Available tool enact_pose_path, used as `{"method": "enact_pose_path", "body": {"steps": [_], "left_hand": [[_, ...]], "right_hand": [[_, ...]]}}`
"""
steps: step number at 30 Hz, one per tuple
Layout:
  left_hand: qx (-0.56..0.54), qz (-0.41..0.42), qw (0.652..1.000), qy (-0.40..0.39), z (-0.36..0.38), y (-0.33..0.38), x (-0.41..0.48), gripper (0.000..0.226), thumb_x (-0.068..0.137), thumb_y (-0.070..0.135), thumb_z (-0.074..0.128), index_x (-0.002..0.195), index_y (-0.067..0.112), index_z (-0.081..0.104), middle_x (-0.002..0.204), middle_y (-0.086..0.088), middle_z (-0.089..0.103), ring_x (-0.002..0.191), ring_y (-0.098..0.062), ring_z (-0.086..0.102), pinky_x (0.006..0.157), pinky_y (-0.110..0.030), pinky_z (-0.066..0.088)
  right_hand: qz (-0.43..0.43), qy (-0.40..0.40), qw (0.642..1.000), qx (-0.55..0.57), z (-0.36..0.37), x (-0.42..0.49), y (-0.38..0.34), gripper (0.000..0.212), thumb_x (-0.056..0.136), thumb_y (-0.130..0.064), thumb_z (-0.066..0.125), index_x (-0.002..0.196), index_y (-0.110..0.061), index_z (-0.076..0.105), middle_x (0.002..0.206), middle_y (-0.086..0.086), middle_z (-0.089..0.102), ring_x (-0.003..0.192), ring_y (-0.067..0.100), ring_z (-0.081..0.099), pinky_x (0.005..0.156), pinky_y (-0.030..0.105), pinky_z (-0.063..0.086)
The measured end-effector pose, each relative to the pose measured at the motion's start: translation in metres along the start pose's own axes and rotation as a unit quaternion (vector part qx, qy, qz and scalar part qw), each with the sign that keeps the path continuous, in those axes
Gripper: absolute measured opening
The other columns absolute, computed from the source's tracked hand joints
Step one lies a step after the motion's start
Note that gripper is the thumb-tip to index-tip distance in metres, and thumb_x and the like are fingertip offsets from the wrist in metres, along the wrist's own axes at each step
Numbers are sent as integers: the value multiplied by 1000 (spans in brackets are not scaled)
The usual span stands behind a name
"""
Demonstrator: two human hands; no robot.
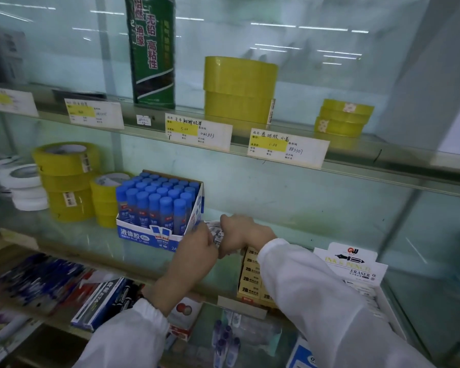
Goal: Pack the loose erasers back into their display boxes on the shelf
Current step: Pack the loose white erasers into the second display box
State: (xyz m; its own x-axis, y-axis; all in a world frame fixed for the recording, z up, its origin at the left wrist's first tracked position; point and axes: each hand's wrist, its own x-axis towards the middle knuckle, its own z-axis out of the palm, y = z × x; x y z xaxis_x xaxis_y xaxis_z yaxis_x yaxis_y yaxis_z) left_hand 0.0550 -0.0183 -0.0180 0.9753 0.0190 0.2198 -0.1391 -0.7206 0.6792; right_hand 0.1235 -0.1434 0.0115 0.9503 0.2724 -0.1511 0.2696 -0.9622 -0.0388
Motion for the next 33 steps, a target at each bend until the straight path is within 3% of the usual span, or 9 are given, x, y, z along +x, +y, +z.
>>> {"method": "enact_pose_path", "body": {"steps": [2, 6, 10, 15, 18, 21, 26, 30, 33], "left_hand": [[-181, -120, 975, -45, 2, 6, 3, 16, 100, 12, 44, 100, 2, 56, 89, -16, 62, 72, -22, 56, 62, -39, 51], [-427, -292, 850, -103, 2, 6, 4, 33, 99, 29, 43, 85, 8, 63, 57, -10, 61, 51, -22, 52, 48, -22, 32], [-497, -314, 807, -56, 4, 2, 10, 55, 103, 53, 35, 100, 6, 63, 73, -15, 63, 63, -27, 60, 55, -29, 41], [-680, -258, 681, -88, 7, 14, 12, 64, 94, 69, 42, 127, 17, 59, 116, -23, 69, 105, -41, 68, 76, -49, 60], [-731, -212, 640, -108, 9, 40, 10, 59, 91, 65, 52, 125, 19, 64, 118, -18, 73, 104, -36, 72, 81, -52, 59], [-713, -200, 654, -158, 18, 65, 2, 41, 97, 42, 56, 112, 7, 70, 101, -14, 75, 83, -27, 75, 71, -39, 56], [-646, -221, 685, -255, 46, 100, -16, 20, 88, 12, 49, 88, 2, 66, 65, -9, 60, 42, -20, 55, 35, -21, 42], [-564, -184, 750, -294, 71, 129, -33, 30, 87, 2, 44, 99, 0, 72, 62, -12, 66, 45, -21, 60, 39, -24, 45], [-542, -174, 761, -310, 87, 140, -38, 34, 85, 3, 49, 110, 4, 72, 92, -18, 68, 78, -31, 66, 54, -32, 54]], "right_hand": [[-10, 1, 1000, 18, 1, -1, 2, 63, 61, -44, 82, 104, -18, 43, 100, 6, 58, 90, 26, 56, 70, 36, 49], [-33, 8, 998, 46, -3, -6, 6, 69, 62, -39, 83, 117, -14, 49, 105, 8, 60, 93, 26, 58, 73, 36, 52], [-37, 18, 988, 150, -21, -16, 11, 67, 66, -31, 81, 123, -16, 49, 106, 5, 64, 92, 24, 61, 75, 37, 55], [-74, 41, 977, 195, -63, -48, 6, 62, 68, -34, 78, 123, -24, 50, 106, -2, 64, 93, 16, 63, 81, 38, 56], [-75, 28, 979, 187, -64, -70, 5, 61, 67, -36, 82, 121, -24, 56, 105, -5, 64, 85, 12, 67, 72, 34, 60], [-55, 84, 975, 200, -52, -93, 25, 57, 65, -41, 86, 114, -23, 64, 101, -9, 64, 77, 4, 65, 65, 26, 55], [50, 183, 938, 289, -28, -145, 80, 42, 70, -41, 84, 104, -21, 71, 89, -13, 63, 68, -4, 55, 64, 20, 43], [100, 225, 891, 382, -7, -186, 111, 26, 74, -28, 83, 98, -19, 76, 83, -7, 69, 64, 0, 59, 66, 25, 51], [136, 262, 834, 466, 1, -210, 127, 24, 73, -13, 84, 95, -12, 76, 87, 6, 74, 71, 7, 65, 63, 22, 53]]}}
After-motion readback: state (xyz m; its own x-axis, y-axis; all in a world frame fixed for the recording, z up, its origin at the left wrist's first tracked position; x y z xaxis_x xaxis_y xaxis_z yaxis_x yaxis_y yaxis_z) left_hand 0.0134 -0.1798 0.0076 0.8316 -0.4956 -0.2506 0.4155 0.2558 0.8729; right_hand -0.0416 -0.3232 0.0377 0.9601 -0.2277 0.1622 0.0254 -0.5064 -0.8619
